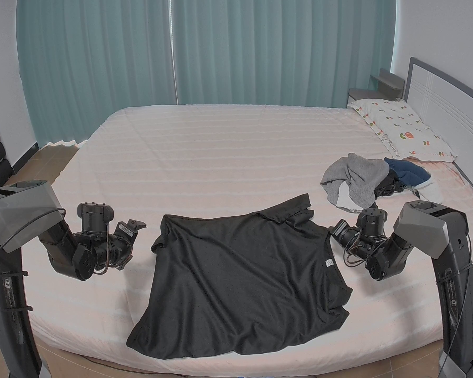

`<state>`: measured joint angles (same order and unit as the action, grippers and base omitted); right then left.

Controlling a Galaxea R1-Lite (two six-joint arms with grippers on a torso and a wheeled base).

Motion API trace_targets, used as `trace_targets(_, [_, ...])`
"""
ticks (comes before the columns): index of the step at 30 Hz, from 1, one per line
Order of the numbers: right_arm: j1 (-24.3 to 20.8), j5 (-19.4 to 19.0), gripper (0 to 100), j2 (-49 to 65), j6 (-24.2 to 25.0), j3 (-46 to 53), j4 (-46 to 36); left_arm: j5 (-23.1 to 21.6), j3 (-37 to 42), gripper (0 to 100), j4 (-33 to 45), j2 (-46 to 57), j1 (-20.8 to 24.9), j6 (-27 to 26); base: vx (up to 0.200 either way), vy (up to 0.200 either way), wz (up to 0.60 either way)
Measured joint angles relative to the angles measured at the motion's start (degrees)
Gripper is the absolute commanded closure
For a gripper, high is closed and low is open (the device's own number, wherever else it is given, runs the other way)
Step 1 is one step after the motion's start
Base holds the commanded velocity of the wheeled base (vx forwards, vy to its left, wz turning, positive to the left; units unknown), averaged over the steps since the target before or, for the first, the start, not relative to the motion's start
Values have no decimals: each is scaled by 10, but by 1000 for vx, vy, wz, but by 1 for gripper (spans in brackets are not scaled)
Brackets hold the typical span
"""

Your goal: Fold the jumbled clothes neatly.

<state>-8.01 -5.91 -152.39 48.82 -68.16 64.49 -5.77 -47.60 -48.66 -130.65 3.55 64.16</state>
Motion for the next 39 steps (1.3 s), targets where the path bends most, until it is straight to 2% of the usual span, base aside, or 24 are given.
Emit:
trace_targets(8, [13,17,100,0,10,-6,48,1,0,0,0,0,1,-1,0,0,0])
trace_targets(9, [13,17,0,-1,10,-4,49,1,1,0,0,0,1,-1,0,0,0])
trace_targets(20, [16,8,0,6,20,28,67,13,5,0,-6,0,1,0,0,0,0])
trace_targets(26, [24,-3,0,23,54,57,68,13,20,0,-42,0,1,3,-200,0,0])
trace_targets(35, [21,-3,0,28,57,64,63,11,64,0,-51,5,4,-1,-200,0,0])
trace_targets(39, [20,-3,0,28,57,64,63,13,74,0,-52,5,11,-31,0,0,0])
